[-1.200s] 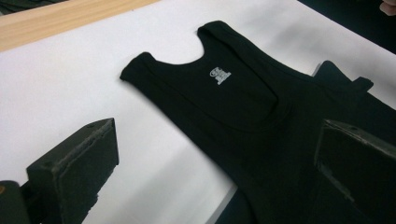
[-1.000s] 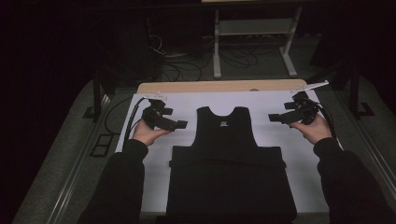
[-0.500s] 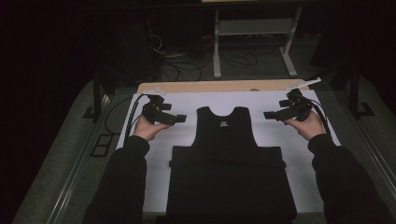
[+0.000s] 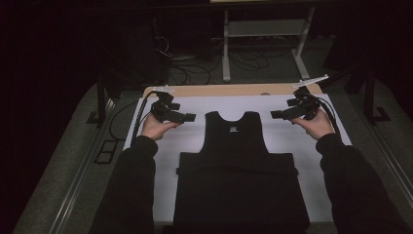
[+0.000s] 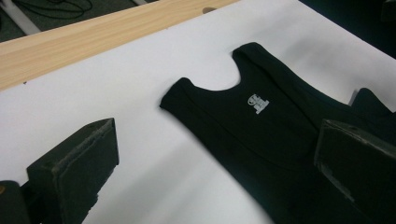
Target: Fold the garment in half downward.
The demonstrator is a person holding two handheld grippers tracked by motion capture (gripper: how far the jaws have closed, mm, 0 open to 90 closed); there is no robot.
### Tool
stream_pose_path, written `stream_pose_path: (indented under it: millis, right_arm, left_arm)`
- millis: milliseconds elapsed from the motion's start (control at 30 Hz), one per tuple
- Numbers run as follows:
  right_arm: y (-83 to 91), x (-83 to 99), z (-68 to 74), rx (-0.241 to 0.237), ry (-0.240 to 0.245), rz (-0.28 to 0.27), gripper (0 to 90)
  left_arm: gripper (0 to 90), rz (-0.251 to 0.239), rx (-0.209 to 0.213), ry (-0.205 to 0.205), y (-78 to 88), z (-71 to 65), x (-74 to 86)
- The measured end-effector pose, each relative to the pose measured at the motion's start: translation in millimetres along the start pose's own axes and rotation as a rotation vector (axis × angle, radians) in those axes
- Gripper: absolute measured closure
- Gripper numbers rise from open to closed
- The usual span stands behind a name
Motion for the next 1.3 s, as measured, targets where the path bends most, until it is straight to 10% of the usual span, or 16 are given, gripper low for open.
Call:
stream_pose_path:
  millis: [1300]
  right_arm:
    - [-66.6, -12.9, -16.7, -0.007, -0.041, 0.075, 0.0]
  left_arm:
    - [0.0, 0.033, 0.041, 0.107, -78.1, 13.1, 1.7]
Point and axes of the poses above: each handheld gripper's, and its own axes: y roughly backward along the jaws, x roughly out of its underside, z roughly to its left, the point moved 7 cm from there along -y, roughly forward along the jaws, and after that the axes turned 5 degrees about z, right-handed, at the moved point
